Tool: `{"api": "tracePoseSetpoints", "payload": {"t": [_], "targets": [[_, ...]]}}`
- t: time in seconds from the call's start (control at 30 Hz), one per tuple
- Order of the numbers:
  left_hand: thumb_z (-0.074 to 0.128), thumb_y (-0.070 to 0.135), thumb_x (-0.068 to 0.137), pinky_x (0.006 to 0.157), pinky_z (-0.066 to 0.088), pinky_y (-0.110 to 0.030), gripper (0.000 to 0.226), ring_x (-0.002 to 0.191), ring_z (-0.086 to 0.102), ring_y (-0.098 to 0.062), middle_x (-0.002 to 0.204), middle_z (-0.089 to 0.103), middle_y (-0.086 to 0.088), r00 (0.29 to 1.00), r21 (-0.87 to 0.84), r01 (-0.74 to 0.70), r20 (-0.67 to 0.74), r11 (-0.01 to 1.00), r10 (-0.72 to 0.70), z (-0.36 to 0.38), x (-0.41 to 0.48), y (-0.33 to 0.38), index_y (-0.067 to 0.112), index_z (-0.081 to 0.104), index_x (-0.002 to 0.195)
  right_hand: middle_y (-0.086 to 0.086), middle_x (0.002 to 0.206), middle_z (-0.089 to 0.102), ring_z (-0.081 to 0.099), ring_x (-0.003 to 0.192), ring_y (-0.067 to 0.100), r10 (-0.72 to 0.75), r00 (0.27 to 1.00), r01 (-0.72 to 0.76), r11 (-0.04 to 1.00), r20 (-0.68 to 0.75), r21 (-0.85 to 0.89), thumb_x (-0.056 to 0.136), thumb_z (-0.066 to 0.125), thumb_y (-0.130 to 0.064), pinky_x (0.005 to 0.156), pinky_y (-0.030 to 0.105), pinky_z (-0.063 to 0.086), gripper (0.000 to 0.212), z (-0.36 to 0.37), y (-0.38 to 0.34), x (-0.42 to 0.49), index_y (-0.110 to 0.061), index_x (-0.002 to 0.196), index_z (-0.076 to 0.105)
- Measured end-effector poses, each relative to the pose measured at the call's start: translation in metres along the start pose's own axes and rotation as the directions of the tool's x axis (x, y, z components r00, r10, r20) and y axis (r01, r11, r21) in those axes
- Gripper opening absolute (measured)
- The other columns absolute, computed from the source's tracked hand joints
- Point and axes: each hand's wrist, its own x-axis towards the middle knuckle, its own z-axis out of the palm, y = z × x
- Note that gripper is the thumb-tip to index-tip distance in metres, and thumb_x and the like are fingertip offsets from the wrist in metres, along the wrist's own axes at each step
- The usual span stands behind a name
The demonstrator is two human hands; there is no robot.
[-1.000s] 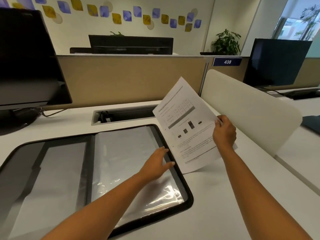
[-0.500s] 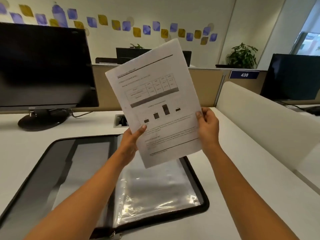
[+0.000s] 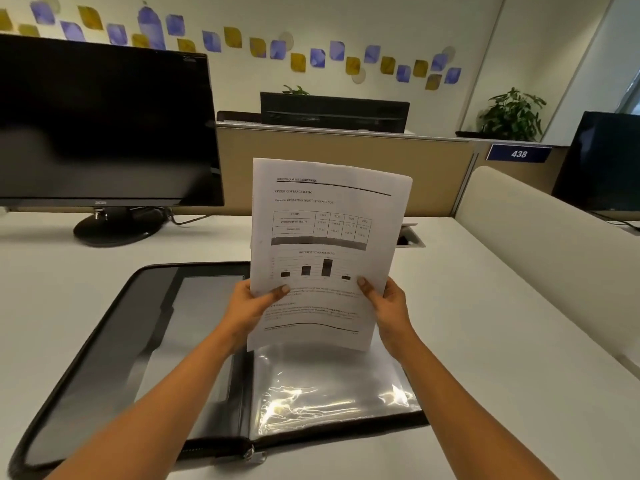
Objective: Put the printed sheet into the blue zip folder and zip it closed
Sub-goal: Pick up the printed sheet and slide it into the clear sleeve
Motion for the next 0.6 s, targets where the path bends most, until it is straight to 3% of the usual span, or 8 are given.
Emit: {"api": "tracePoseSetpoints", "payload": {"t": [0.1, 0.2, 0.27, 0.33, 0.47, 0.6], "targets": [[0.061, 0.016, 0.083, 0.072, 0.055, -0.036, 0.014, 0.090, 0.063, -0.022, 0.094, 0.067, -0.002, 1.000, -0.043, 0.017, -0.020, 0.999, -0.018, 0.001, -0.001, -0.007, 0.024, 0.062, 0.095, -0.007, 0.099, 0.070, 0.067, 0.087, 0.022, 0.004, 1.000, -0.004, 1.000, 0.017, 0.013, 0.085, 0.059, -0.031, 0.066, 0.029, 0.060, 0.019, -0.001, 0.002, 0.001, -0.032, 0.103, 0.060], [0.058, 0.019, 0.086, 0.071, 0.054, -0.032, 0.013, 0.089, 0.063, -0.017, 0.092, 0.067, 0.003, 1.000, -0.046, 0.019, 0.009, 0.999, -0.018, -0.002, -0.001, -0.014, 0.030, 0.062, 0.092, -0.005, 0.103, 0.069, 0.066, 0.090, 0.023, 0.012, 0.999, -0.012, 1.000, 0.044, -0.011, 0.081, 0.060, -0.035, 0.064, 0.027, 0.059, 0.029, -0.001, 0.004, 0.004, -0.029, 0.110, 0.058], [0.058, 0.023, 0.086, 0.076, 0.052, -0.028, 0.016, 0.089, 0.061, -0.010, 0.094, 0.066, 0.009, 0.996, 0.037, 0.022, 0.086, 0.999, -0.025, -0.006, 0.000, -0.022, 0.036, 0.059, 0.093, -0.002, 0.105, 0.067, 0.064, 0.093, 0.024, 0.039, 0.997, -0.037, 0.999, 0.062, -0.040, 0.083, 0.058, -0.036, 0.067, 0.028, 0.058, 0.029, -0.001, 0.008, 0.005, -0.029, 0.111, 0.056], [0.060, 0.028, 0.085, 0.078, 0.048, -0.023, 0.017, 0.089, 0.058, -0.003, 0.100, 0.061, 0.011, 0.979, 0.237, 0.024, 0.190, 0.971, -0.071, -0.013, 0.001, -0.031, 0.038, 0.054, 0.098, -0.001, 0.105, 0.067, 0.063, 0.096, 0.023, 0.057, 0.996, -0.055, 0.998, 0.063, -0.033, 0.085, 0.057, -0.035, 0.069, 0.029, 0.057, 0.026, -0.001, 0.012, 0.005, -0.029, 0.110, 0.056], [0.060, 0.044, 0.082, 0.093, 0.044, -0.029, 0.045, 0.102, 0.052, -0.013, 0.115, 0.052, 0.006, 0.906, 0.612, -0.022, 0.347, 0.790, -0.243, -0.032, 0.000, -0.045, 0.034, 0.039, 0.121, -0.006, 0.104, 0.065, 0.061, 0.098, 0.021, 0.060, 0.997, -0.059, 0.998, 0.049, -0.023, 0.088, 0.054, -0.032, 0.075, 0.033, 0.054, 0.024, -0.004, 0.015, 0.008, -0.030, 0.111, 0.054], [0.051, 0.057, 0.082, 0.112, 0.029, -0.043, 0.066, 0.125, 0.043, -0.021, 0.141, 0.042, -0.002, 0.865, 0.809, -0.249, 0.433, 0.533, -0.253, -0.040, -0.008, -0.051, 0.029, 0.031, 0.138, -0.003, 0.103, 0.066, 0.062, 0.095, 0.020, 0.057, 0.998, -0.057, 0.998, 0.023, -0.012, 0.089, 0.054, -0.028, 0.073, 0.032, 0.056, 0.016, -0.008, 0.015, 0.012, -0.029, 0.105, 0.057]]}}
